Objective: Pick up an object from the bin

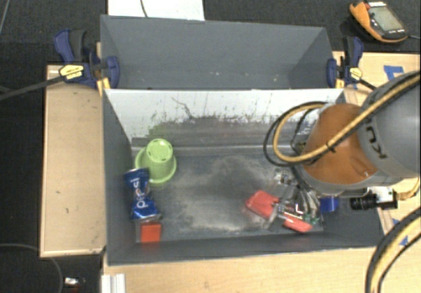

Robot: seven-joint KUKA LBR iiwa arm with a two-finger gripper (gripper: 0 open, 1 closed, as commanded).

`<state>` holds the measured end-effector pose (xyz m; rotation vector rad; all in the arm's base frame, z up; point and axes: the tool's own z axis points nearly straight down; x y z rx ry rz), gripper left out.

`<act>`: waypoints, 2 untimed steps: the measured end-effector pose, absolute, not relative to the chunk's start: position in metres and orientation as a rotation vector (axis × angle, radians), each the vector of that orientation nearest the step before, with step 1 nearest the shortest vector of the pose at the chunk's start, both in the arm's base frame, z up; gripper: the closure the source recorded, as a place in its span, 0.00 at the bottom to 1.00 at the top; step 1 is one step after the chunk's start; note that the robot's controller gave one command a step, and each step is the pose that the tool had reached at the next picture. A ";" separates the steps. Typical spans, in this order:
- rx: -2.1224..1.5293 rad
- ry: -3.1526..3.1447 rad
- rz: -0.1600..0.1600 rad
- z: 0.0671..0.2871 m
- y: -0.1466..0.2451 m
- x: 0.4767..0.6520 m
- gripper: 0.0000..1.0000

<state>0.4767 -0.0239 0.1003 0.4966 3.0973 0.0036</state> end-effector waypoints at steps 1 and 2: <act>0.304 3.120 -0.003 0.070 -0.037 0.476 0.00; 0.621 3.069 0.004 0.070 -0.048 0.488 1.00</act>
Offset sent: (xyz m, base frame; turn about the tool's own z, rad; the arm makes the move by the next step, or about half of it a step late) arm 0.0106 -0.0244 -0.0303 0.0845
